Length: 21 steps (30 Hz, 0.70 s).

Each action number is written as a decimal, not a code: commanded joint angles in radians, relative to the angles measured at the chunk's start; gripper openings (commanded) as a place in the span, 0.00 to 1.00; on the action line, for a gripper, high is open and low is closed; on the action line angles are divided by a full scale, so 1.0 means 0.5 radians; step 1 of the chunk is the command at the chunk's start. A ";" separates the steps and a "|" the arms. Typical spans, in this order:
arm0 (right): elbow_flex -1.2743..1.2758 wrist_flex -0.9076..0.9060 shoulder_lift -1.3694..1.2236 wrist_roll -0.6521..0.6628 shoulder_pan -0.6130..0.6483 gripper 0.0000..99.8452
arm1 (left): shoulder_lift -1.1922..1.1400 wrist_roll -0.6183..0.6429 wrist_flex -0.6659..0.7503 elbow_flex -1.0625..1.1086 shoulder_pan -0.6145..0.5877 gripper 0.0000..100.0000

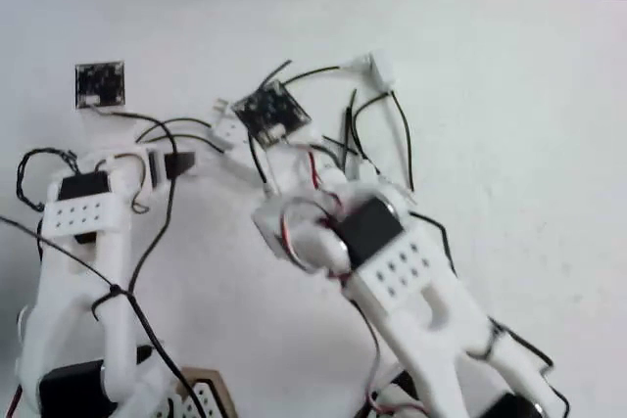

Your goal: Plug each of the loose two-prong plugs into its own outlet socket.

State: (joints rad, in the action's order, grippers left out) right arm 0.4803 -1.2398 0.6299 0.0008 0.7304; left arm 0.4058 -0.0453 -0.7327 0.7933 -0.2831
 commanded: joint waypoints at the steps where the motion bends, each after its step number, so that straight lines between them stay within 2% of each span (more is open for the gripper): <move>1: 0.193 0.244 0.281 0.043 0.005 0.02 | 0.103 0.104 -0.003 -0.126 0.103 0.37; 7: 0.598 0.631 0.502 0.040 0.014 0.02 | 0.517 0.129 -0.230 -0.135 0.235 0.37; 10: 0.697 0.729 0.554 0.025 0.100 0.02 | 0.769 0.129 -0.396 -0.135 0.345 0.37; 14: 0.718 0.735 0.600 0.021 0.213 0.02 | 0.971 0.129 -0.454 -0.043 0.477 0.37; 21: 0.721 0.735 0.594 0.021 0.222 0.02 | 1.379 0.117 -0.601 0.135 0.637 0.37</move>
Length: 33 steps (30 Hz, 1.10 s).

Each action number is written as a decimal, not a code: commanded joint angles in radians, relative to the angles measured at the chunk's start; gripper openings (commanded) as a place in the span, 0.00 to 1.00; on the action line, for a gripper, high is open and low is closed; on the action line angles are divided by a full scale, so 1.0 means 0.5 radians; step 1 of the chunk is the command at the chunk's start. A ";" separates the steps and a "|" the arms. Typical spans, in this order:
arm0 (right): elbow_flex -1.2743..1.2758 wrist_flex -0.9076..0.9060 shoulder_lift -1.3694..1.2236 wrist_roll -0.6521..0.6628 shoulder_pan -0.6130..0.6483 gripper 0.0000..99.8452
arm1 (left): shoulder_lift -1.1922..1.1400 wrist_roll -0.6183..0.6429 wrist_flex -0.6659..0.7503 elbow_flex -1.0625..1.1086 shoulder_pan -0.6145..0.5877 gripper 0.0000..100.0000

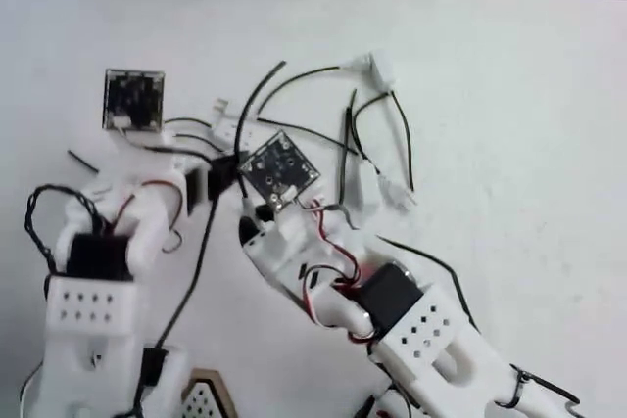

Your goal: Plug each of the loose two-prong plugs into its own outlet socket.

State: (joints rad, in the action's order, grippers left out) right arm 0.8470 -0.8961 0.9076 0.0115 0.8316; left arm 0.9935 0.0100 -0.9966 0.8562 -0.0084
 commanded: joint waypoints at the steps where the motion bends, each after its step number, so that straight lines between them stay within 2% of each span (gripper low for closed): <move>1: -0.012 0.048 0.038 0.000 0.020 0.02 | 0.284 0.003 -0.120 0.021 0.130 0.37; 4: -0.012 0.044 0.038 -0.003 0.020 0.02 | 0.489 -0.068 -0.203 0.083 0.247 0.37; 7: -0.012 0.035 0.038 -0.009 0.017 0.02 | 0.588 -0.083 -0.203 0.166 0.253 0.37; 14: -0.012 -0.023 0.038 -0.028 -0.213 0.02 | 0.588 -0.083 -0.212 0.203 -0.069 0.37; 18: -0.012 -0.115 0.038 0.233 -0.400 0.02 | 0.591 -0.092 -0.199 0.292 -0.394 0.37; 22: -0.012 -0.226 0.035 0.559 -0.486 0.02 | 0.603 -0.114 -0.092 0.534 -0.628 0.37; 28: -0.009 -0.407 -0.002 0.887 -0.486 0.02 | 0.603 -0.353 0.089 0.872 -0.750 0.37; 33: -0.028 -0.428 -0.345 1.046 -0.569 0.02 | 0.603 -0.466 0.181 1.031 -0.775 0.37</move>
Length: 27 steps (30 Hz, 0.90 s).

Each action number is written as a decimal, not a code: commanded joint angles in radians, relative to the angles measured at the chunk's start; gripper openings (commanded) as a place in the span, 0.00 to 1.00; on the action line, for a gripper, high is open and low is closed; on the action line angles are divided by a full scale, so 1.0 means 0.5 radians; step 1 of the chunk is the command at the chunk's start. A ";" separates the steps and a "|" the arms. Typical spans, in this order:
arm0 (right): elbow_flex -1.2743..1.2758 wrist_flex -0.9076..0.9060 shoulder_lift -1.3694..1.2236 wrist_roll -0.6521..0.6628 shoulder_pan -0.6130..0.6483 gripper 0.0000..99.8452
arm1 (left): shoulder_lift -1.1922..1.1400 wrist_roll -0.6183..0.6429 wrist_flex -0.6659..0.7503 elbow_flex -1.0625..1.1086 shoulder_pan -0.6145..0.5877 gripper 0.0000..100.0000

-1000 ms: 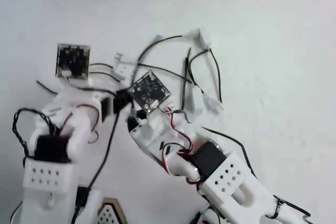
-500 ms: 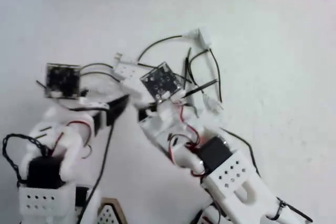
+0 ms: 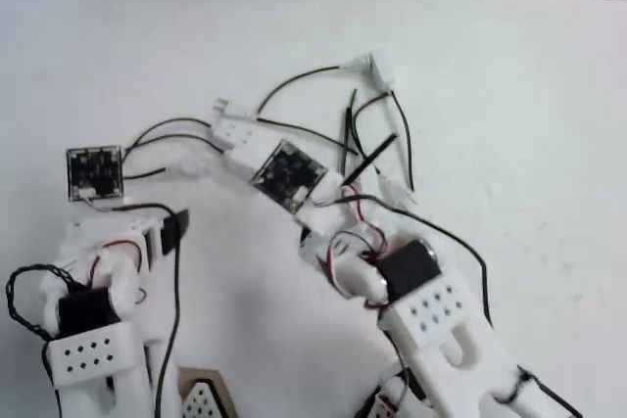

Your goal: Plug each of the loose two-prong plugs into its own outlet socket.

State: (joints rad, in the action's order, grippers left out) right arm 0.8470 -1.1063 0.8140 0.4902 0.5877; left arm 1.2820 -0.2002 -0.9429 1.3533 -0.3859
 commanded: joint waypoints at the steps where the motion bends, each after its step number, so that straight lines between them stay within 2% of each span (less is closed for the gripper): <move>1: -0.031 0.017 -0.226 0.129 -0.118 0.02 | 0.026 -0.049 0.089 0.058 -0.020 0.37; 9: -0.043 0.057 -0.514 0.334 -0.213 0.02 | 0.026 -0.086 0.089 0.074 -0.023 0.37; 27: 0.000 0.155 -0.664 0.393 -0.213 0.02 | 0.026 -0.086 0.086 0.077 -0.023 0.37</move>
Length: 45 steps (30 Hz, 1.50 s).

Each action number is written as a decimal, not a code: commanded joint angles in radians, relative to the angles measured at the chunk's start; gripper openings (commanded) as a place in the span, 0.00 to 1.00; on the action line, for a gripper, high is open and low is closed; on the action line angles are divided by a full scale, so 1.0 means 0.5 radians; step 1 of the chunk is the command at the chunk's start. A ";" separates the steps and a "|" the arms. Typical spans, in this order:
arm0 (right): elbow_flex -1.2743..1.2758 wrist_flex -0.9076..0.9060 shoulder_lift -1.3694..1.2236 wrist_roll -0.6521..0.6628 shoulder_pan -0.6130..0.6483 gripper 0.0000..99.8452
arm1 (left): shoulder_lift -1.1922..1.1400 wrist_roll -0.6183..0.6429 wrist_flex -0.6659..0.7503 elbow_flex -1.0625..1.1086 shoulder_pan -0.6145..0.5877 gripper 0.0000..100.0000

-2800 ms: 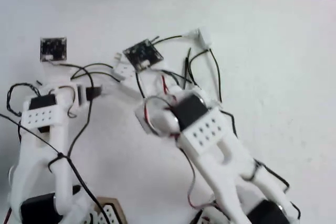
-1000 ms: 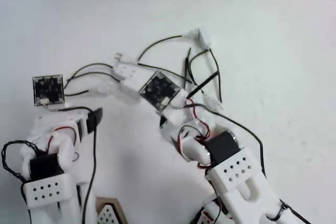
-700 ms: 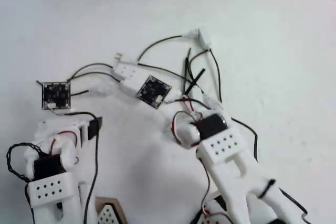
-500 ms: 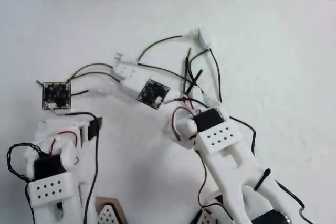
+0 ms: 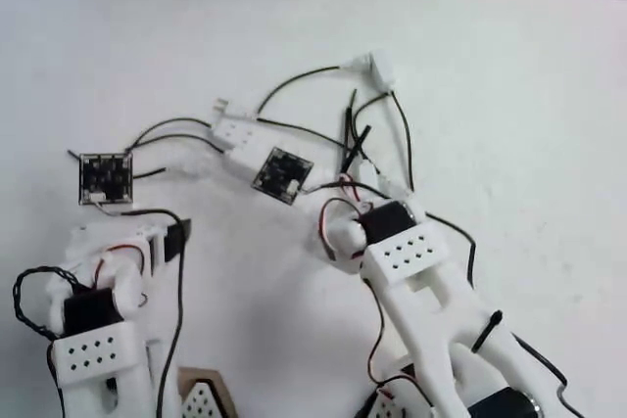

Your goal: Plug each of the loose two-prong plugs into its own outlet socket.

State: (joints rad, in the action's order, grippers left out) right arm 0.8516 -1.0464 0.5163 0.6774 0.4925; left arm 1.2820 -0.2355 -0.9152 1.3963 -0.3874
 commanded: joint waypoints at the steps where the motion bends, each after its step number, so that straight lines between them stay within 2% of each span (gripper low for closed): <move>1: -0.015 0.035 -0.115 0.018 -0.023 0.02 | 0.026 -0.015 0.031 -0.009 -0.020 0.37; 14: -0.031 0.072 -0.192 -0.034 -0.023 0.04 | 0.026 -0.015 0.031 -0.003 -0.020 0.37; 20: -0.224 -0.143 0.008 -0.488 0.020 0.20 | 0.026 -0.015 0.046 0.018 -0.020 0.37; 28: -0.264 -0.434 0.290 -1.396 0.210 0.20 | 0.026 -0.015 0.046 0.021 -0.020 0.37; 33: -0.086 -0.342 0.293 -1.835 0.293 0.20 | 0.026 -0.015 0.046 0.021 -0.020 0.37; 40: 0.285 0.235 0.290 -1.939 0.302 0.20 | 0.026 -0.015 0.046 0.021 -0.017 0.37; 45: 0.387 0.376 0.284 -1.942 0.290 0.20 | 0.026 -0.015 0.046 0.021 -0.017 0.37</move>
State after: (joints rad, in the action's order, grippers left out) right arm 1.0449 -0.8961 0.6345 -0.2831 0.6368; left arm 1.2820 -0.2355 -0.9122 1.4101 -0.3874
